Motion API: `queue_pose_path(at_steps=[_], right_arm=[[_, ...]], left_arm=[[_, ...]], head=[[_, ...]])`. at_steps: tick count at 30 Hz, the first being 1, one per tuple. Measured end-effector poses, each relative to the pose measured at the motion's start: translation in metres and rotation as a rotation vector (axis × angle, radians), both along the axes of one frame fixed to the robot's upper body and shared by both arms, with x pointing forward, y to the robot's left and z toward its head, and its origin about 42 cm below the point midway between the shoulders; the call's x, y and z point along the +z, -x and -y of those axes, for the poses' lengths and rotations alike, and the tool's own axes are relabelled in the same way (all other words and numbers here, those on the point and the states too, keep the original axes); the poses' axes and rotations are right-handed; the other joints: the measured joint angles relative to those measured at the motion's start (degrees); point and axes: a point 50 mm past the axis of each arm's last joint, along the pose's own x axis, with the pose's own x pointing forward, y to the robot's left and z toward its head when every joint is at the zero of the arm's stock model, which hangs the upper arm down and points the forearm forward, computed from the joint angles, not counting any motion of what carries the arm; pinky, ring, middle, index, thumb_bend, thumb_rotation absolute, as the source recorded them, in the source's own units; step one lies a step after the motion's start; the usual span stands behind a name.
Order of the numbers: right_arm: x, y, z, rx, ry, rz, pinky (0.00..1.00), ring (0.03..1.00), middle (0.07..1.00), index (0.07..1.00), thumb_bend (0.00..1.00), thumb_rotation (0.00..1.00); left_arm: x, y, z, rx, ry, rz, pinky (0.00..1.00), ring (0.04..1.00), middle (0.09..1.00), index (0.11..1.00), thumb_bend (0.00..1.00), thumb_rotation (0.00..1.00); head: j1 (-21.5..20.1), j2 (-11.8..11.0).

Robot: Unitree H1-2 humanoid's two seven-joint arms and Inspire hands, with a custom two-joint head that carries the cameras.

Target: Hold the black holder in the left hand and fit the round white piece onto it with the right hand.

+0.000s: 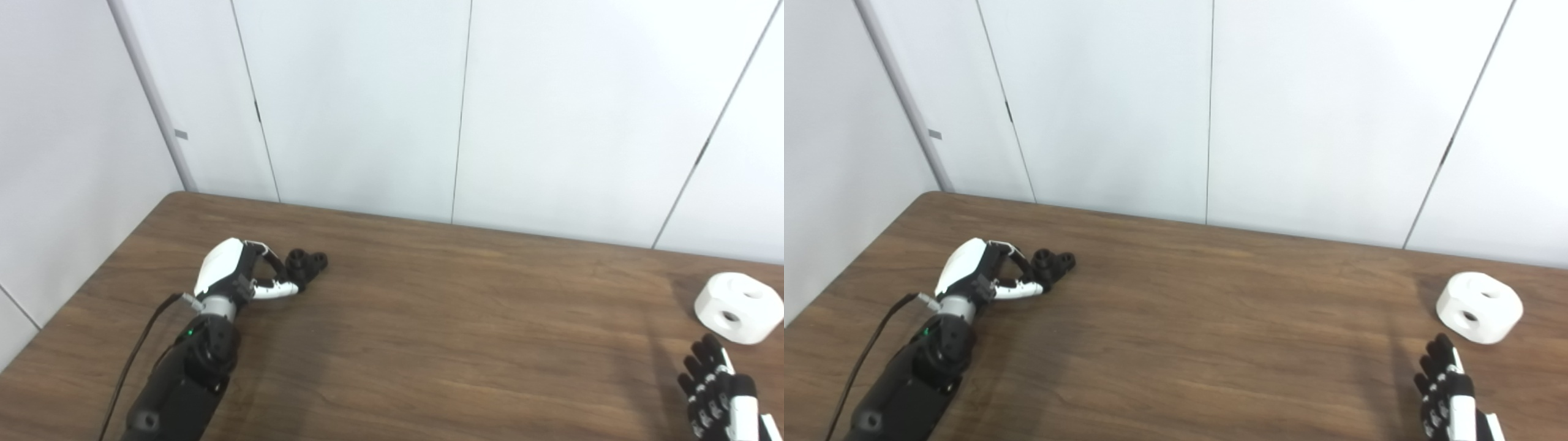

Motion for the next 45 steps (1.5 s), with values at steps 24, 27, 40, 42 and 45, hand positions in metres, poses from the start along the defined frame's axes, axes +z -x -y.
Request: queue_pose_path(at_steps=[24, 27, 40, 42, 45], right_arm=[[-0.006, -0.004, -0.010, -0.013, -0.022, -0.014, 1.00, 1.000, 1.000, 1.000, 0.62, 1.00], [-0.004, -0.005, -0.013, -0.010, -0.028, -0.007, 1.00, 1.000, 1.000, 1.000, 0.63, 1.00], [0.005, -0.006, -0.022, -0.007, -0.021, -0.005, 1.00, 1.000, 1.000, 1.000, 0.63, 1.00], [0.009, -0.006, -0.023, -0.010, -0.023, 0.004, 1.00, 1.000, 1.000, 1.000, 0.62, 1.00], [0.010, -0.007, -0.024, -0.008, -0.027, 0.005, 1.00, 1.000, 1.000, 1.000, 0.61, 1.00]], left_arm=[[-0.010, 0.082, 0.093, -0.296, -0.092, 0.065, 1.00, 0.899, 0.810, 0.485, 0.52, 0.05], [-0.014, 0.091, 0.104, -0.327, -0.101, 0.080, 1.00, 0.898, 0.806, 0.485, 0.52, 0.05], [-0.025, 0.118, 0.143, -0.432, -0.107, 0.115, 1.00, 0.908, 0.804, 0.485, 0.52, 0.05], [-0.027, 0.121, 0.149, -0.441, -0.094, 0.113, 1.00, 0.914, 0.809, 0.486, 0.52, 0.05], [-0.029, 0.124, 0.156, -0.463, -0.083, 0.110, 1.00, 0.912, 0.809, 0.486, 0.52, 0.05]], head=[[-7.21, 3.08], [-8.61, 3.69], [-12.30, 5.89], [-12.31, 5.89], [-13.62, 6.50]])
